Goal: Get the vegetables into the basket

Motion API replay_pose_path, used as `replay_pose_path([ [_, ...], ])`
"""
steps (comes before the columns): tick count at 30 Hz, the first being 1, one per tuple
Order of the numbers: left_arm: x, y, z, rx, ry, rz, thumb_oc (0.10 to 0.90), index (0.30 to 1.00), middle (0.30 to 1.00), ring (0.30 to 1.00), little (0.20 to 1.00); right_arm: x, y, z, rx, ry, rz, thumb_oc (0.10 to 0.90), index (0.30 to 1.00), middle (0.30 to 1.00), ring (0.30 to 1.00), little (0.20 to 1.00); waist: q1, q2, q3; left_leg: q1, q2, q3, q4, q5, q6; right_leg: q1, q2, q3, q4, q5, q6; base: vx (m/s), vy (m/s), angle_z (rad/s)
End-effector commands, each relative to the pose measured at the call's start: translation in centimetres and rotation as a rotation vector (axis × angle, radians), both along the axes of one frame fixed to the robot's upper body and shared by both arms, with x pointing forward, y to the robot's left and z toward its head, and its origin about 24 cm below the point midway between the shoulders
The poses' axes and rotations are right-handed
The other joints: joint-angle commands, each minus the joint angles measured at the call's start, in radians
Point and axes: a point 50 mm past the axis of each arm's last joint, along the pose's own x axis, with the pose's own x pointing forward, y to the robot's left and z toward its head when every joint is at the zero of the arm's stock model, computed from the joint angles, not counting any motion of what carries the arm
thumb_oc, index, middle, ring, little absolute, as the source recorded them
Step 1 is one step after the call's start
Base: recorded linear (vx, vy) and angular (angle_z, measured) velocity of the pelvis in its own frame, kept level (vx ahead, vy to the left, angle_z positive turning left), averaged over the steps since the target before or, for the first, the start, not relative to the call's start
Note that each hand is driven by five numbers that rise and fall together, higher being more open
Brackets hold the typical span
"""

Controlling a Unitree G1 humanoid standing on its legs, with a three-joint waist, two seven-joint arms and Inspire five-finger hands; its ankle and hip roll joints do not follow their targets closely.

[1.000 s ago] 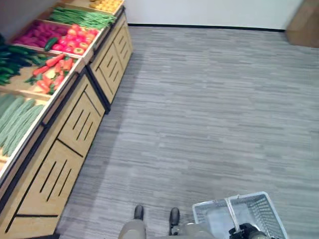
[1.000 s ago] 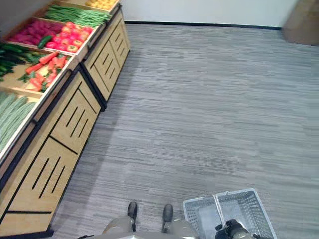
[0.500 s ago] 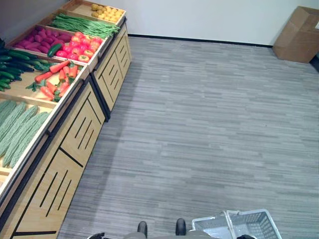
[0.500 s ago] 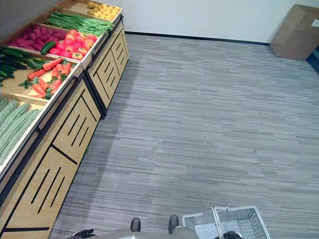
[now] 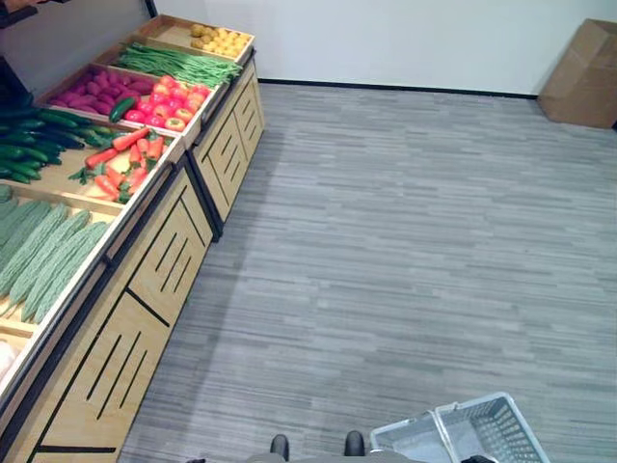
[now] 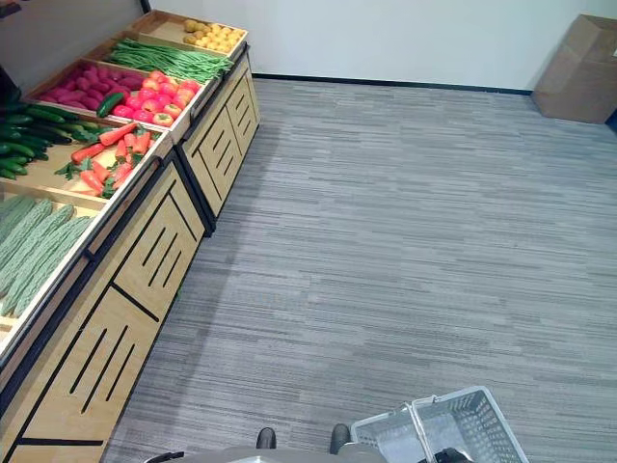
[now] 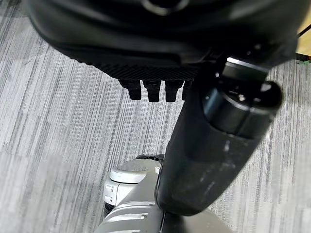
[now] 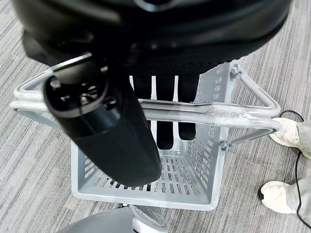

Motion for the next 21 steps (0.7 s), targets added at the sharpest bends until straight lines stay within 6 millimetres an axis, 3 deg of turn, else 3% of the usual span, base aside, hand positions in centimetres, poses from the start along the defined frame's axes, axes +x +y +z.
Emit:
replay_pose_path([
  [1, 1.2, 1.8, 0.6, 0.053, -0.017, 0.001, 0.900, 1.000, 1.000, 1.000, 1.000, 1.5, -1.0, 0.6, -0.045, -0.001, 0.093, 0.400, 0.300, 0.300, 0.300, 0.300, 0.037, -0.091, 0.031, 0.022, 0.001, -0.022, 0.010, -0.028, -0.032, 0.065, -0.093, 0.035, 0.023, -0.088, 0.088, -0.02, -0.072, 0.26],
  [5, 1.3, 2.0, 0.7, 0.053, -0.025, 0.026, 0.900, 1.000, 1.000, 1.000, 1.000, 2.6, -1.3, 1.0, -0.059, -0.032, 0.114, 0.400, 0.300, 0.300, 0.300, 0.300, 0.080, -0.098, 0.037, -0.013, -0.002, -0.083, 0.018, -0.008, -0.046, 0.069, -0.089, -0.030, 0.024, -0.095, 0.082, -0.04, -0.089, 0.58],
  [6, 1.7, 2.1, 0.8, 0.053, -0.041, 0.036, 0.900, 1.000, 1.000, 1.000, 1.000, 3.5, -1.7, 1.3, -0.077, -0.059, 0.134, 0.400, 0.300, 0.300, 0.300, 0.300, 0.116, -0.099, 0.047, -0.039, -0.009, -0.123, 0.027, 0.008, -0.057, 0.070, -0.085, -0.071, 0.028, -0.100, 0.078, -0.06, -0.088, 0.56],
  [7, 1.7, 2.1, 0.8, 0.053, -0.042, 0.036, 0.900, 1.000, 1.000, 1.000, 1.000, 3.5, -1.7, 1.3, -0.077, -0.060, 0.134, 0.400, 0.300, 0.300, 0.300, 0.300, 0.112, -0.099, 0.047, -0.041, -0.009, -0.127, 0.028, 0.008, -0.058, 0.071, -0.085, -0.075, 0.028, -0.101, 0.078, -0.10, -0.133, 0.72],
  [8, 2.4, 2.1, 0.9, 0.053, -0.062, 0.030, 0.900, 1.000, 1.000, 1.000, 1.000, 4.4, -2.0, 1.7, -0.095, -0.083, 0.151, 0.400, 0.300, 0.300, 0.300, 0.300, 0.148, -0.101, 0.061, -0.075, -0.019, -0.168, 0.040, 0.027, -0.073, 0.068, -0.083, -0.120, 0.030, -0.104, 0.075, -0.06, -0.068, 0.89],
  [9, 2.4, 2.1, 0.9, 0.053, -0.063, 0.030, 0.900, 1.000, 1.000, 1.000, 1.000, 4.4, -2.0, 1.7, -0.095, -0.084, 0.151, 0.400, 0.300, 0.300, 0.300, 0.300, 0.142, -0.102, 0.060, -0.079, -0.021, -0.174, 0.042, 0.027, -0.074, 0.068, -0.084, -0.126, 0.030, -0.105, 0.075, -0.10, -0.124, 1.55],
  [12, 3.6, 2.3, 1.2, 0.054, -0.108, 0.040, 0.900, 1.000, 1.000, 1.000, 1.000, 6.4, -3.5, 3.0, -0.148, -0.138, 0.168, 0.400, 0.300, 0.300, 0.300, 0.300, 0.218, -0.095, 0.077, -0.148, -0.040, -0.270, 0.051, 0.069, -0.106, 0.079, -0.078, -0.262, 0.023, -0.116, 0.069, -0.06, -0.094, 1.74],
  [14, 3.9, 2.4, 1.3, 0.056, -0.118, 0.044, 0.900, 1.000, 1.000, 1.000, 1.000, 7.0, -4.2, 3.5, -0.171, -0.155, 0.158, 0.400, 0.300, 0.300, 0.300, 0.300, 0.242, -0.091, 0.080, -0.158, -0.037, -0.278, 0.050, 0.078, -0.116, 0.093, -0.073, -0.303, 0.022, -0.126, 0.064, -0.01, -0.030, 1.24],
  [15, 4.1, 2.5, 1.4, 0.058, -0.128, 0.051, 0.900, 1.000, 1.000, 1.000, 1.000, 7.0, -4.8, 3.8, -0.188, -0.162, 0.145, 0.400, 0.300, 0.300, 0.300, 0.300, 0.246, -0.089, 0.084, -0.178, -0.036, -0.262, 0.058, 0.089, -0.114, 0.092, -0.079, -0.330, 0.029, -0.123, 0.067, -0.05, 0.042, 0.88],
  [16, 4.1, 2.5, 1.4, 0.058, -0.127, 0.049, 0.900, 1.000, 1.000, 1.000, 1.000, 7.0, -5.2, 4.1, -0.200, -0.164, 0.137, 0.400, 0.300, 0.300, 0.300, 0.300, 0.243, -0.088, 0.093, -0.193, -0.017, -0.202, 0.068, 0.094, -0.117, 0.093, -0.084, -0.352, 0.036, -0.129, 0.065, -0.09, 0.098, 0.80],
  [17, 4.0, 2.5, 1.4, 0.059, -0.124, 0.048, 0.900, 1.000, 1.000, 1.000, 1.000, 7.1, -5.9, 4.5, -0.215, -0.167, 0.130, 0.400, 0.300, 0.300, 0.300, 0.300, 0.226, -0.088, 0.101, -0.212, 0.019, -0.078, 0.085, 0.103, -0.105, 0.090, -0.095, -0.380, 0.044, -0.125, 0.068, -0.05, 0.076, 0.65],
  [18, 4.0, 2.5, 1.4, 0.059, -0.125, 0.048, 0.900, 1.000, 1.000, 1.000, 1.000, 7.1, -5.9, 4.5, -0.215, -0.167, 0.130, 0.400, 0.300, 0.300, 0.300, 0.300, 0.228, -0.088, 0.102, -0.211, 0.020, -0.074, 0.086, 0.102, -0.105, 0.090, -0.096, -0.377, 0.045, -0.126, 0.068, -0.08, 0.139, 1.30],
  [19, 4.1, 2.3, 1.4, 0.052, -0.131, 0.055, 0.900, 1.000, 1.000, 1.000, 1.000, 6.7, -6.7, 4.8, -0.237, -0.151, 0.114, 0.400, 0.300, 0.300, 0.300, 0.300, 0.219, -0.087, 0.109, -0.221, 0.081, 0.116, 0.122, 0.108, -0.093, 0.088, -0.114, -0.419, 0.053, -0.116, 0.076, 0.00, 0.050, 1.20],
  [21, 4.2, 2.4, 1.4, 0.053, -0.134, 0.063, 0.900, 1.000, 1.000, 1.000, 1.000, 5.9, -7.4, 5.0, -0.251, -0.131, 0.081, 0.400, 0.300, 0.300, 0.300, 0.300, 0.181, -0.094, 0.098, -0.210, 0.141, 0.297, 0.162, 0.095, -0.102, 0.103, -0.124, -0.464, 0.061, -0.129, 0.082, -0.01, 0.068, 1.18],
])
